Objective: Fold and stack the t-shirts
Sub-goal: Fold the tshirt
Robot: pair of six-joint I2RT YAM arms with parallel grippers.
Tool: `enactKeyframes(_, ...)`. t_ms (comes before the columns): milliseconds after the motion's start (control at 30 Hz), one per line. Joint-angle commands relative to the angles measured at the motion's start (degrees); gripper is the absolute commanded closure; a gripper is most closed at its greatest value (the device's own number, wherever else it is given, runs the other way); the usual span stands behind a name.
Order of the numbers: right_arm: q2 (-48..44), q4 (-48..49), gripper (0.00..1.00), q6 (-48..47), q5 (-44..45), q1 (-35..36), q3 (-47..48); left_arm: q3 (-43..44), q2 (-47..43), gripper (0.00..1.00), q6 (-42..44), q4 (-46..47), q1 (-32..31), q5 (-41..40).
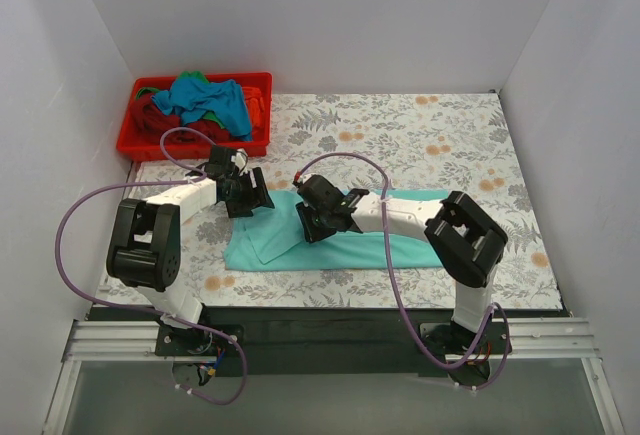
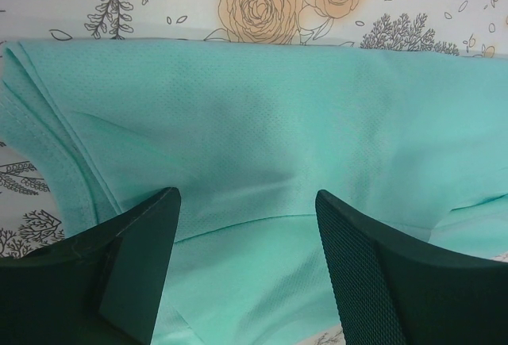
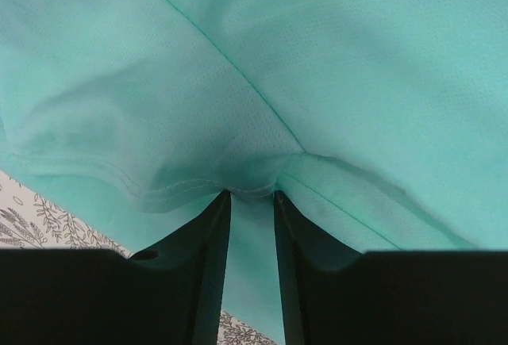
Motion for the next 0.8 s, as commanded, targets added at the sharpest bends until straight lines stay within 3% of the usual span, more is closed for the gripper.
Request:
enactKeyframes(0, 0.6, 0.9, 0.66, 0.5, 0.8, 0.4, 1.5, 0.4, 0.5, 0.31, 1.5, -0.8, 0.4, -2.6)
enactKeyframes(267, 1.8, 1.2, 0.71, -0.2, 1.1, 0.3, 2.5, 0.4, 0.5, 0.32, 1.6, -0.8, 0.4, -2.7)
enactKeyframes(467, 0.6, 1.2, 0.84, -0.6, 1.4, 0.2, 2.4, 0.4, 0.6, 0.32, 1.6, -0.8, 0.4, -2.8)
enactKeyframes(567, -1.1, 1.2, 0.96, -1.1, 1.9, 0.3, 1.5, 0.4, 0.6, 0.32, 1.6, -0.9, 0.4, -2.9)
enactKeyframes(767, -3.5, 0.0, 0.98, -0.9, 0.9, 0.3, 0.3, 0.7, 1.2, 0.31, 1.8, -1.2, 0.4, -3.5)
